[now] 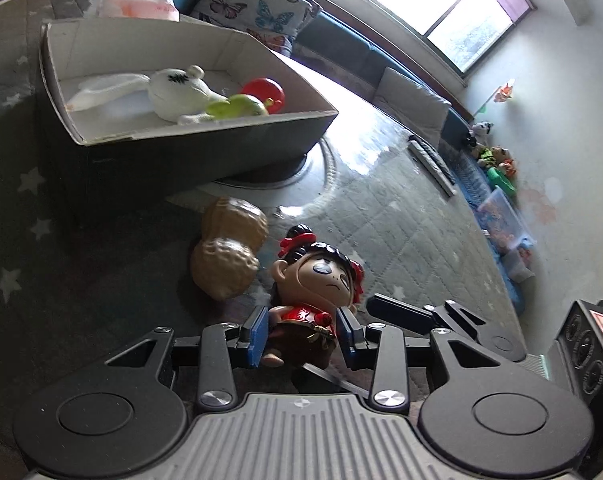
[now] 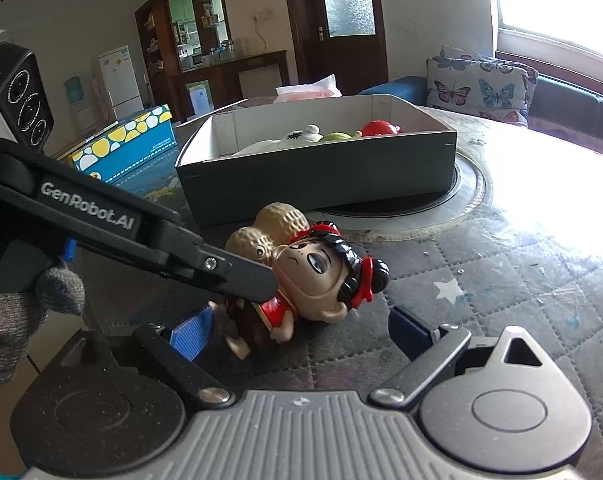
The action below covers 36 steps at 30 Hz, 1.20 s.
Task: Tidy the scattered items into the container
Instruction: 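Grasp the cartoon girl figure in red with the left tool, then lift the cartoon girl figure toward the box with the left tool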
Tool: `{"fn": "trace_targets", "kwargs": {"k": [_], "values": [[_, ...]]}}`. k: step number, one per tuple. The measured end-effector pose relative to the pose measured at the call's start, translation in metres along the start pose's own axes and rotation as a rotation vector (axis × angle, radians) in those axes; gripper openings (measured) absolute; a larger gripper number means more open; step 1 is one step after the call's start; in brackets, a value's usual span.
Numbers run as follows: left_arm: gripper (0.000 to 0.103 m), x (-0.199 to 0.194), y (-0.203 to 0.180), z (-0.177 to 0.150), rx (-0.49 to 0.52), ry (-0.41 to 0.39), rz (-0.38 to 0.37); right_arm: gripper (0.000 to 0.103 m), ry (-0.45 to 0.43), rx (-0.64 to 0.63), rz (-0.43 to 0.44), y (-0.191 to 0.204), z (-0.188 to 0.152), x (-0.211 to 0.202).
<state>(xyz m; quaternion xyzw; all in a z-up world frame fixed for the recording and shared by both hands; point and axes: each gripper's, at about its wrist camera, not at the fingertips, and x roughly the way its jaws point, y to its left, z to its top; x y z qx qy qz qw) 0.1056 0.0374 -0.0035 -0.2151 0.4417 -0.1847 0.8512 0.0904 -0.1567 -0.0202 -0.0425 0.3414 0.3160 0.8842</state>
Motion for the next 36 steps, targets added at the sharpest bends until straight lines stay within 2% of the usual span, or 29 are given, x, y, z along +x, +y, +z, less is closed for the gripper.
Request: {"fn": "trace_targets", "kwargs": {"k": [5, 16, 23, 30, 36], "values": [[0.039, 0.005, 0.002, 0.001, -0.053, 0.04, -0.077, 0.096, -0.011, 0.003, -0.009, -0.003, 0.003, -0.004], [0.039, 0.007, 0.004, 0.003, -0.06, 0.018, -0.049, 0.093, -0.005, 0.021, -0.005, -0.003, 0.003, -0.004], [0.039, 0.008, 0.014, 0.01, -0.118, -0.005, -0.054, 0.09, -0.008, 0.067, -0.003, -0.008, 0.006, -0.001], [0.039, 0.012, 0.018, 0.013, -0.165, -0.038, -0.083, 0.083, -0.006, 0.14, 0.004, -0.015, 0.011, 0.003], [0.039, 0.021, 0.022, 0.013, -0.207, -0.015, -0.098, 0.071, 0.0, 0.183, 0.009, -0.018, 0.014, 0.009]]}}
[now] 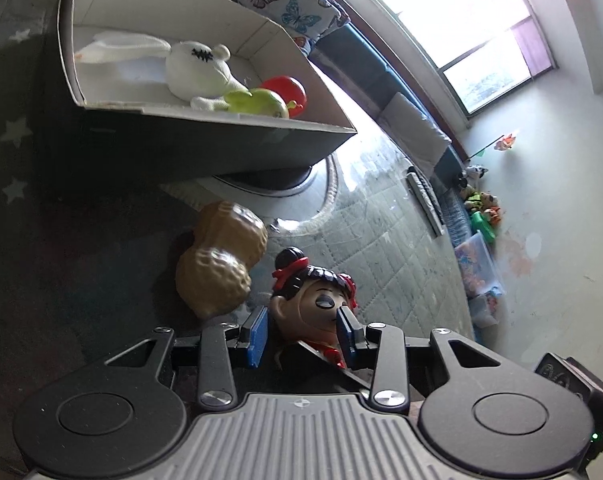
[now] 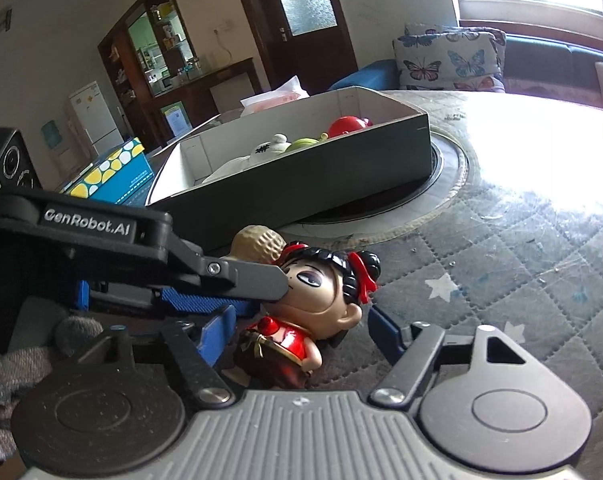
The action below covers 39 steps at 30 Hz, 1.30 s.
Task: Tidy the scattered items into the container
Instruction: 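Lift the cartoon girl figure toward the box with the left tool, then lower the cartoon girl into the box and open the left tool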
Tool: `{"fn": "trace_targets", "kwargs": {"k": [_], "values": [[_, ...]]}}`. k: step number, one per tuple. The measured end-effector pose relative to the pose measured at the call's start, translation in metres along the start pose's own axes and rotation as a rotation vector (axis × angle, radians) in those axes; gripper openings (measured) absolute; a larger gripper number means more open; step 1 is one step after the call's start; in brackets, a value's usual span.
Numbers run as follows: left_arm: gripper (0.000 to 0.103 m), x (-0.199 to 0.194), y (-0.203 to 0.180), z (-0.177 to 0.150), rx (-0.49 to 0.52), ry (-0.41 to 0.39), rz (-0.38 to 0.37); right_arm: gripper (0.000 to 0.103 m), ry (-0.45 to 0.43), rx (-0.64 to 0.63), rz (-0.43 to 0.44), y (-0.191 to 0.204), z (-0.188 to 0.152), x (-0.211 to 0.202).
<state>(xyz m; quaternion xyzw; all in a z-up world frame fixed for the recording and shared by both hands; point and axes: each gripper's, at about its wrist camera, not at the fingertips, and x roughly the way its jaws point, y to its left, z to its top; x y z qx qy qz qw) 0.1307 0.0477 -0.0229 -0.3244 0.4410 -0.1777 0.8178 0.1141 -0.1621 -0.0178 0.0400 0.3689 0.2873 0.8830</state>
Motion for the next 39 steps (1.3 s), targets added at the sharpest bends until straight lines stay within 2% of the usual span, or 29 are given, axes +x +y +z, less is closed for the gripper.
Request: {"fn": "trace_targets", "kwargs": {"k": [2, 6, 14, 24, 31, 39], "values": [[0.04, 0.001, -0.001, -0.001, -0.003, -0.003, -0.004, 0.066, 0.007, 0.015, 0.006, -0.002, 0.0, 0.002], [0.042, 0.007, -0.002, -0.002, -0.01, 0.01, -0.011, 0.064, 0.012, 0.037, 0.008, -0.003, 0.001, 0.002], [0.043, 0.01, 0.0, -0.003, -0.033, 0.003, -0.023, 0.064, 0.015, 0.048, 0.0, -0.006, 0.004, 0.005], [0.043, 0.003, -0.008, -0.005, -0.008, -0.016, -0.039, 0.064, -0.004, 0.031, -0.012, -0.002, 0.005, -0.001], [0.043, -0.026, -0.021, 0.01, 0.006, -0.112, -0.051, 0.064, -0.073, -0.039, 0.002, 0.016, 0.031, -0.011], [0.044, -0.063, -0.022, 0.057, 0.034, -0.259, -0.023, 0.064, -0.16, -0.134, 0.06, 0.045, 0.089, 0.01]]}}
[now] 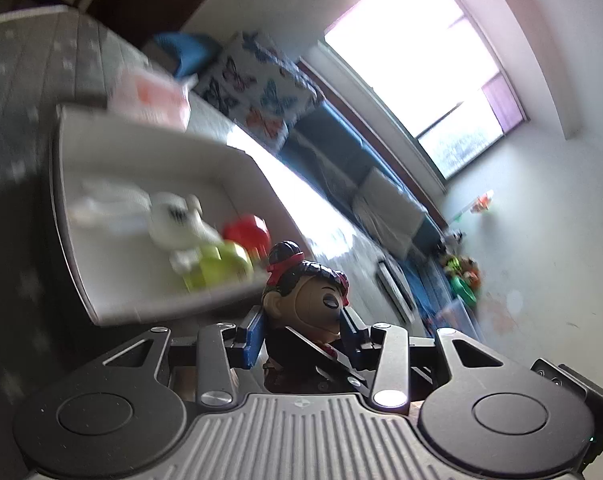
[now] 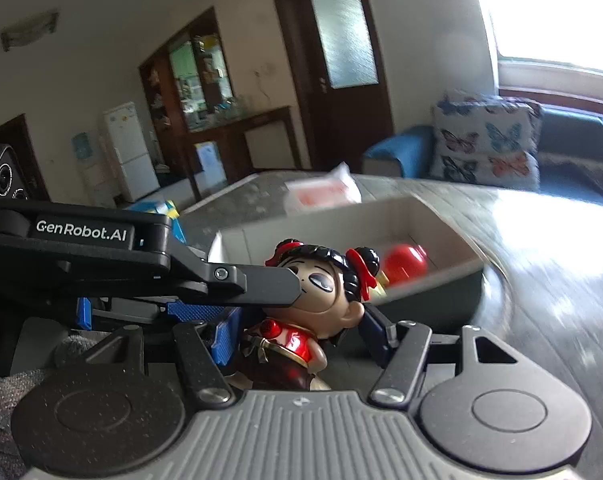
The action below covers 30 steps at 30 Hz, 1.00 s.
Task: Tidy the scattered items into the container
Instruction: 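Lower the cartoon girl into the box and open the left tool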
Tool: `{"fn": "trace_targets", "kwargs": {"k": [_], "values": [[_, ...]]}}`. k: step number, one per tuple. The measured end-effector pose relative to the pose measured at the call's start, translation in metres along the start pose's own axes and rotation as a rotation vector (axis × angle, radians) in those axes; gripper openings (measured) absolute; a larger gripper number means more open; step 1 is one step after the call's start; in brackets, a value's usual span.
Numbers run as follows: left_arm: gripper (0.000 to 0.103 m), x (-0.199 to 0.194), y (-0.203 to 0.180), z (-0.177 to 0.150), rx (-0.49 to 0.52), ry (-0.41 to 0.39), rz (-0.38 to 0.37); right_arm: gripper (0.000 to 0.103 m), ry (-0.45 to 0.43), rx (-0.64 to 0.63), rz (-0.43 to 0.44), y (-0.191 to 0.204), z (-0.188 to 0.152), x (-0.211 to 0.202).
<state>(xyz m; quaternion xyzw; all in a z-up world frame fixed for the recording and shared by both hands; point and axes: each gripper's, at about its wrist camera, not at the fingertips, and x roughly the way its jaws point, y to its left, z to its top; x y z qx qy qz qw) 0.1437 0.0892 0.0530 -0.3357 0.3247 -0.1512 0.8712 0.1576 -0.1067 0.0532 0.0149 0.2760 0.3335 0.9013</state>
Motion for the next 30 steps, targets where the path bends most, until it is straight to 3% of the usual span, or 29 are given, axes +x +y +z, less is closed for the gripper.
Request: {"fn": "trace_targets", "kwargs": {"k": [4, 11, 18, 30], "values": [[0.044, 0.001, 0.012, 0.026, 0.016, -0.032, 0.026, 0.064, -0.011, -0.003, 0.034, 0.004, 0.021, 0.029], [0.044, 0.021, 0.047, 0.055, -0.019, -0.017, 0.086, 0.064, 0.032, 0.032, 0.075, 0.003, 0.032, 0.085], [0.044, 0.043, 0.068, 0.061, -0.031, 0.031, 0.112, 0.064, 0.08, 0.09, 0.103, -0.012, 0.024, 0.115], [0.044, 0.05, 0.064, 0.057, 0.041, 0.049, 0.156, 0.063, 0.112, 0.043, 0.084, -0.015, 0.02, 0.134]]}}
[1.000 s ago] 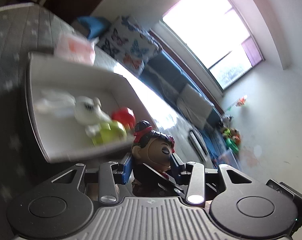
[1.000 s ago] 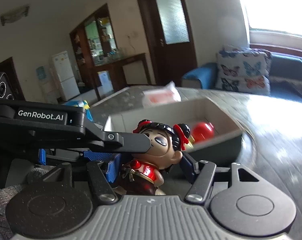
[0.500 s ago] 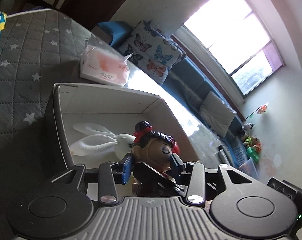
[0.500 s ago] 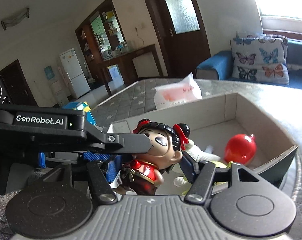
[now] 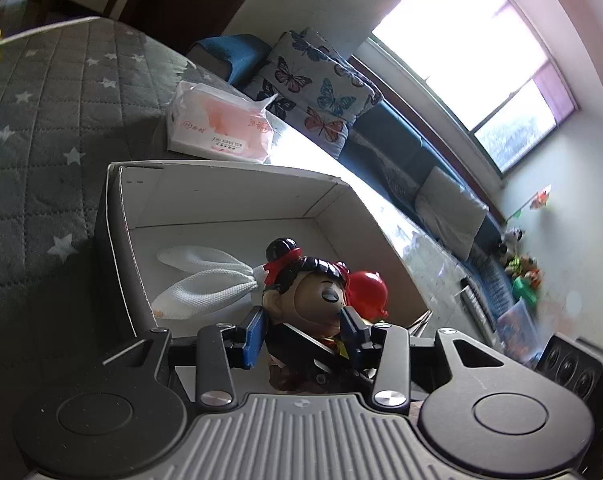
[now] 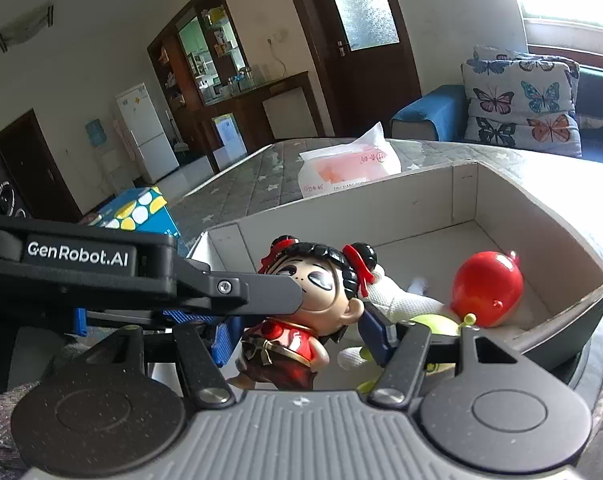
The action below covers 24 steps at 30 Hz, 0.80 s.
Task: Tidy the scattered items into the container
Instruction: 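Lower the cartoon girl into the box and open the left tool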
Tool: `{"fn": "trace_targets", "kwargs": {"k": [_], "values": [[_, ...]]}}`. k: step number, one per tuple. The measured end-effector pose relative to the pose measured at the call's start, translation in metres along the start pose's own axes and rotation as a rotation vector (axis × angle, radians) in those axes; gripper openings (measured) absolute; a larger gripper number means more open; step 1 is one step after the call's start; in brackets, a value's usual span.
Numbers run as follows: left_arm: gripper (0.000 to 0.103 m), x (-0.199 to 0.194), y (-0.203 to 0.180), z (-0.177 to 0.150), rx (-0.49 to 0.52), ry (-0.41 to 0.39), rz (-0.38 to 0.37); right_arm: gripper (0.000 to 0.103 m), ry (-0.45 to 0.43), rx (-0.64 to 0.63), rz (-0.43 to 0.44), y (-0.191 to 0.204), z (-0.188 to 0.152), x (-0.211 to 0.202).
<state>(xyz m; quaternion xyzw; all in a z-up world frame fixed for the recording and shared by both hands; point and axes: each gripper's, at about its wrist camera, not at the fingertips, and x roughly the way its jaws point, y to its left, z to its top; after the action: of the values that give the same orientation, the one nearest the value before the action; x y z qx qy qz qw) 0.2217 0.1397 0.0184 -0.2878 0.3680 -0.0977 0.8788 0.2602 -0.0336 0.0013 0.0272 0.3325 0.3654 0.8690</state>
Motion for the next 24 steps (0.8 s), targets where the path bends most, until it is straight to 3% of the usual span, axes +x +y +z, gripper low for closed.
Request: {"fn": "trace_targets", "kwargs": {"k": [11, 24], "values": [[0.042, -0.006, -0.011, -0.007, 0.082, 0.008, 0.047, 0.064, 0.012, -0.083, -0.039, 0.011, -0.003, -0.005], [0.042, -0.02, -0.005, -0.006, 0.056, -0.017, 0.029, 0.062, 0.01, -0.102, -0.039, 0.019, -0.006, -0.012]]}}
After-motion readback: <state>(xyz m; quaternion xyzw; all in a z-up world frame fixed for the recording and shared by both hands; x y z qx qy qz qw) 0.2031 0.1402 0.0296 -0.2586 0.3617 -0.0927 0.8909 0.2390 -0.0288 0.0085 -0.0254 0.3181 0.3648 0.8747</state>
